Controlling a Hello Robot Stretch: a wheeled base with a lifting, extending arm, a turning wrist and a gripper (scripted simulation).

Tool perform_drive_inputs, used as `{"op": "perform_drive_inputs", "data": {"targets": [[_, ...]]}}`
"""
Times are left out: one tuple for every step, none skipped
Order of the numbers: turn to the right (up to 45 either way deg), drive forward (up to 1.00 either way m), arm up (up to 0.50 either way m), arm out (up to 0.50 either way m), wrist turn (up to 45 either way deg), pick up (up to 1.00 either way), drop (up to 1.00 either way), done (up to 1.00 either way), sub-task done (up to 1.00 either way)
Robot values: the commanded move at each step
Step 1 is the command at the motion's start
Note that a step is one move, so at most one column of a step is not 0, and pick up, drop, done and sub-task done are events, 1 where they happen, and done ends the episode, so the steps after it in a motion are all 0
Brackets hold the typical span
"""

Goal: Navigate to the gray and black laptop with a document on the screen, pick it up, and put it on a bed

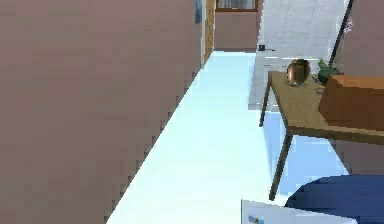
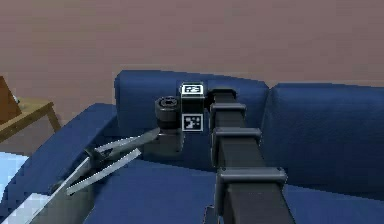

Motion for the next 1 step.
{"op": "perform_drive_inputs", "data": {"targets": [[0.0, 0.00, 0.00, 0.00, -45.0, 0.00, 0.00, 0.00, 0.00]]}}
